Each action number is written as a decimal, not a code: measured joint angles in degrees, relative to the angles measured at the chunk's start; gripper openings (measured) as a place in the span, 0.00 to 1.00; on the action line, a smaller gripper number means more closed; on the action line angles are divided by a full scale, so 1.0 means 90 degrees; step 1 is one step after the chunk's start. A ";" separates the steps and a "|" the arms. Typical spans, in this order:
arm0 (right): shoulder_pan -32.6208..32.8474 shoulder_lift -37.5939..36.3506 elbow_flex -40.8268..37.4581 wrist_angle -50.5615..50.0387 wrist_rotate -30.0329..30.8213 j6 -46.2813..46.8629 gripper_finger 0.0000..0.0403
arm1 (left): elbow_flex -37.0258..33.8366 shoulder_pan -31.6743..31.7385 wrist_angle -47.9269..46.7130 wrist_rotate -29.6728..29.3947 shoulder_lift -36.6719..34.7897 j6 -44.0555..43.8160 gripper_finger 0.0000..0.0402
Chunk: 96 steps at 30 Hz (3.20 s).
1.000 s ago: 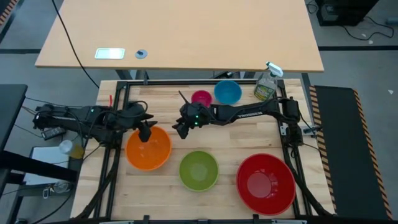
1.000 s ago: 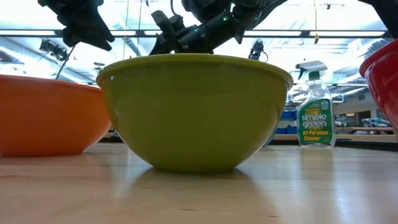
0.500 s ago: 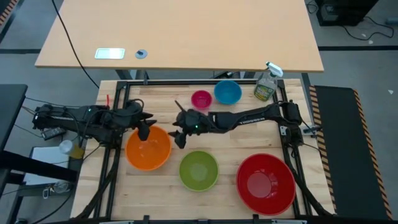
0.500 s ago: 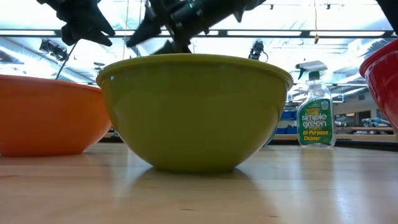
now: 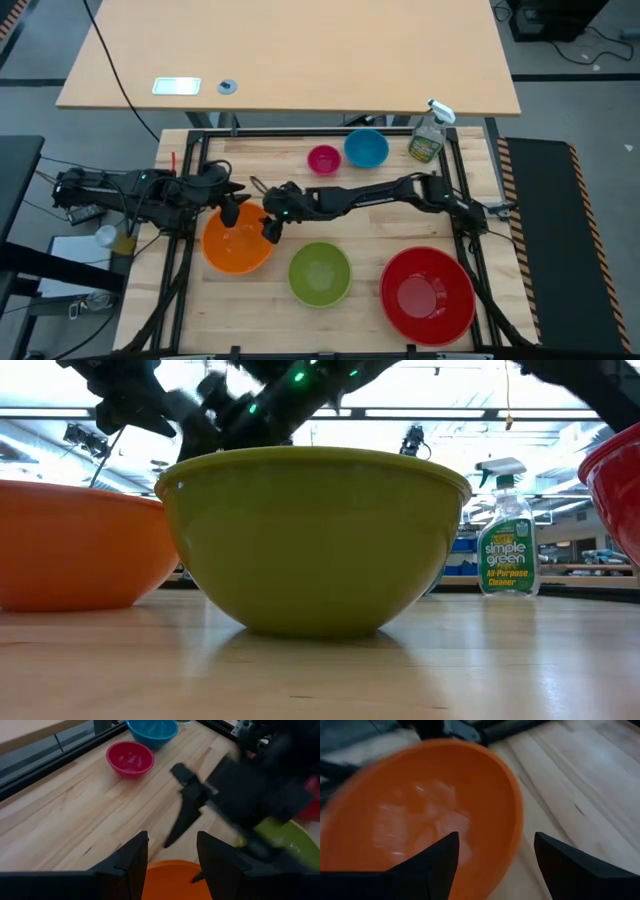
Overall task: Nest bowls inside each other
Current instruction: Stack the orange bowl into the red bowl
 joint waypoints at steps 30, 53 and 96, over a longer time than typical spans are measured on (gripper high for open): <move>-0.0274 0.0521 0.0679 -0.1283 -0.0066 0.0117 0.06 | 0.0000 0.0005 -0.0292 0.0012 0.0007 -0.0149 0.43; -0.0776 0.0423 0.1813 -0.1924 -0.1426 0.0233 0.06 | 0.0202 0.0012 -0.0416 -0.0009 -0.0503 -0.0102 0.43; -0.0541 -0.1462 0.2406 -0.7260 -0.4722 -0.3429 0.07 | 0.0198 0.0017 0.1010 -0.1015 0.0026 0.0443 0.43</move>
